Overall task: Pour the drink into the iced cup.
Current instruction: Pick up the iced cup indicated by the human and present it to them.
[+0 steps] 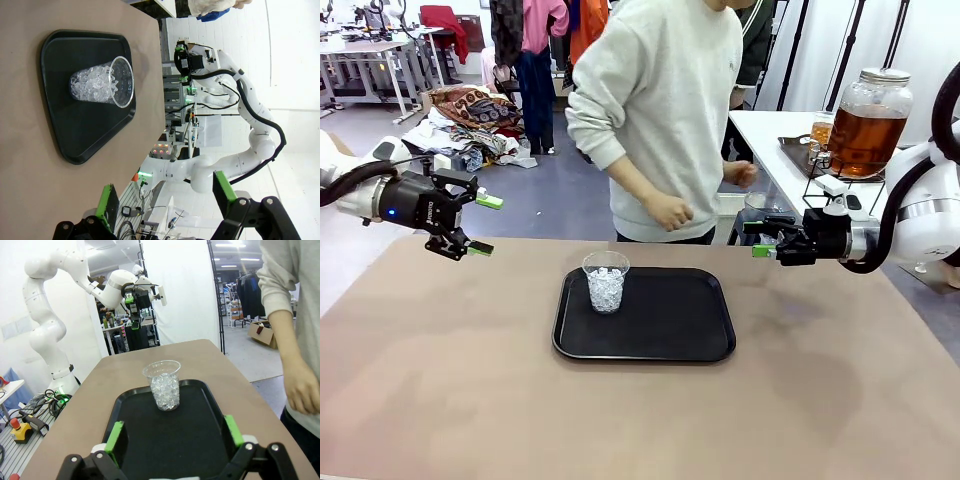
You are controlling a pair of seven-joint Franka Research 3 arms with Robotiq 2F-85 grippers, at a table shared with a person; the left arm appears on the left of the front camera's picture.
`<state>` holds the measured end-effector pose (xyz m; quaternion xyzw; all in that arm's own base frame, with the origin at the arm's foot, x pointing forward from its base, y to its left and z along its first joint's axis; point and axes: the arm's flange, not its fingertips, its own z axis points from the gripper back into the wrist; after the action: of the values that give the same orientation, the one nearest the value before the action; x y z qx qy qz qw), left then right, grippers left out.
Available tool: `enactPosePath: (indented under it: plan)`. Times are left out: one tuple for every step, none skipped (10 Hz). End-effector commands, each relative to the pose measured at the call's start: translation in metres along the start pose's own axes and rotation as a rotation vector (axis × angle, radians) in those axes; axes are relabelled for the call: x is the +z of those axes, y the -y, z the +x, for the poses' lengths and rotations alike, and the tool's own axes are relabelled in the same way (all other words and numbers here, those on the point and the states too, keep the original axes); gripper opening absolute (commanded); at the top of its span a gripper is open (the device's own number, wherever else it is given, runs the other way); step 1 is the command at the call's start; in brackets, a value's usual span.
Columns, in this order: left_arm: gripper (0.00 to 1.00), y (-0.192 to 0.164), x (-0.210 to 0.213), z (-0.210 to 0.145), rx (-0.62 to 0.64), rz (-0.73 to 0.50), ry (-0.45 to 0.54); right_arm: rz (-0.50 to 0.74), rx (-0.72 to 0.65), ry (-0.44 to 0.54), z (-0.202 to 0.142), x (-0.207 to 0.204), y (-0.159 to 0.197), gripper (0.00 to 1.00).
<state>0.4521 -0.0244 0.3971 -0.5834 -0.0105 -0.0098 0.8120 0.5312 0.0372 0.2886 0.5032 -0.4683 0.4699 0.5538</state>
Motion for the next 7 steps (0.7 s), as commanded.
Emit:
enactPosePath:
  plan:
    - [1.0,0.0011,0.0003,0.0005,0.006,-0.003,0.0,0.002,-0.001,-0.003,0.003,-0.002,0.0011,1.0]
    - [1.0,0.0011,0.0003,0.0005,0.006,-0.003,0.0,0.002,-0.001,-0.003,0.003,-0.002,0.0011,1.0]
    - [1.0,0.0011,0.0003,0.0005,0.006,-0.003,0.0,0.002,-0.001,-0.003,0.003,-0.002,0.0011,1.0]
    - [1.0,0.0011,0.0003,0.0005,0.006,-0.003,0.0,0.002,-0.001,-0.003,0.003,-0.002,0.0011,1.0]
    - [1.0,0.0011,0.0003,0.0005,0.006,-0.003,0.0,0.002,-0.001,-0.003,0.003,-0.002,0.0011,1.0]
    - [1.0,0.0011,0.0003,0.0005,0.006,-0.003,0.0,0.002,-0.001,-0.003,0.003,-0.002,0.0011,1.0]
    - [1.0,0.0011,0.0003,0.0005,0.006,-0.003,0.0,0.002,-0.001,-0.003,0.003,-0.002,0.0011,1.0]
